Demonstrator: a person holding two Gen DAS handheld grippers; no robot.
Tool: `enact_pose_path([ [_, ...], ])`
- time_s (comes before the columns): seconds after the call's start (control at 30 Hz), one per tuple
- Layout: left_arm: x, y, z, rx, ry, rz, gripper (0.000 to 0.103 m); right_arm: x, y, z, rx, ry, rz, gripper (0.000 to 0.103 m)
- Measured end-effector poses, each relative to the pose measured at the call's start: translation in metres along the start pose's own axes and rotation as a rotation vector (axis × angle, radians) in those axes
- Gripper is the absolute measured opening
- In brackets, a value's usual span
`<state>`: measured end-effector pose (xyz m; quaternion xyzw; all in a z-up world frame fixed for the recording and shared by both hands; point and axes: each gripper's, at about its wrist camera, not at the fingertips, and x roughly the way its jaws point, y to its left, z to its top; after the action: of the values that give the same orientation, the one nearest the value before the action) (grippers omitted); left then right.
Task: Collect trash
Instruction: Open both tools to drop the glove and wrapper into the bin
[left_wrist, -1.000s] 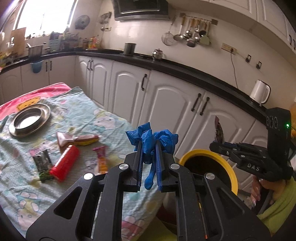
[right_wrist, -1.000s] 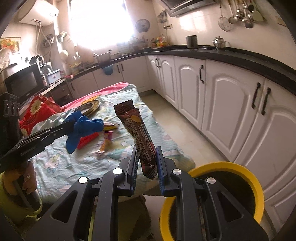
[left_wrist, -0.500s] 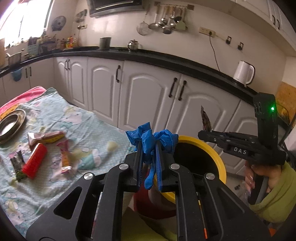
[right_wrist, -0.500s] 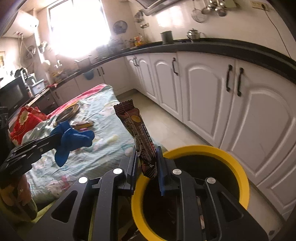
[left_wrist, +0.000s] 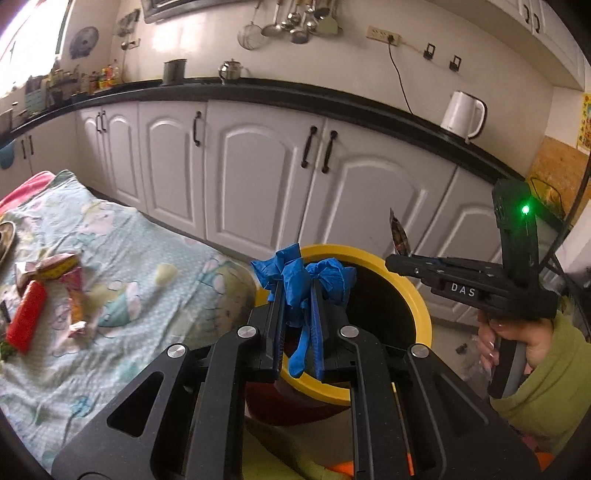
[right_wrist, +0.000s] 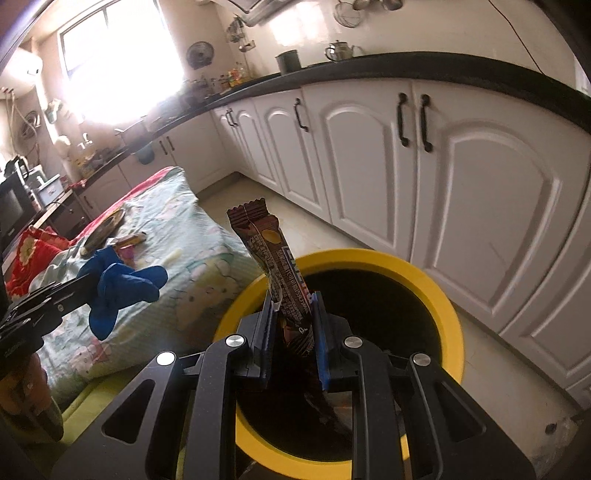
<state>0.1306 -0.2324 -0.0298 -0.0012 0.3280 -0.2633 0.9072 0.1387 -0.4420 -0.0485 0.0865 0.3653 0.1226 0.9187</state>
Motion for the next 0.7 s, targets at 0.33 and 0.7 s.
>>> enact_pose_path([
  [0.33, 0.026, -0.023, -0.008, 0.06, 0.049, -0.024, 0.007, 0.004, -0.02, -0.012, 0.016, 0.018, -0.031, 0.019],
  [0.7, 0.054, -0.033, -0.015, 0.088, 0.115, -0.041, 0.008, 0.012, -0.031, -0.018, 0.04, 0.038, -0.033, 0.021],
])
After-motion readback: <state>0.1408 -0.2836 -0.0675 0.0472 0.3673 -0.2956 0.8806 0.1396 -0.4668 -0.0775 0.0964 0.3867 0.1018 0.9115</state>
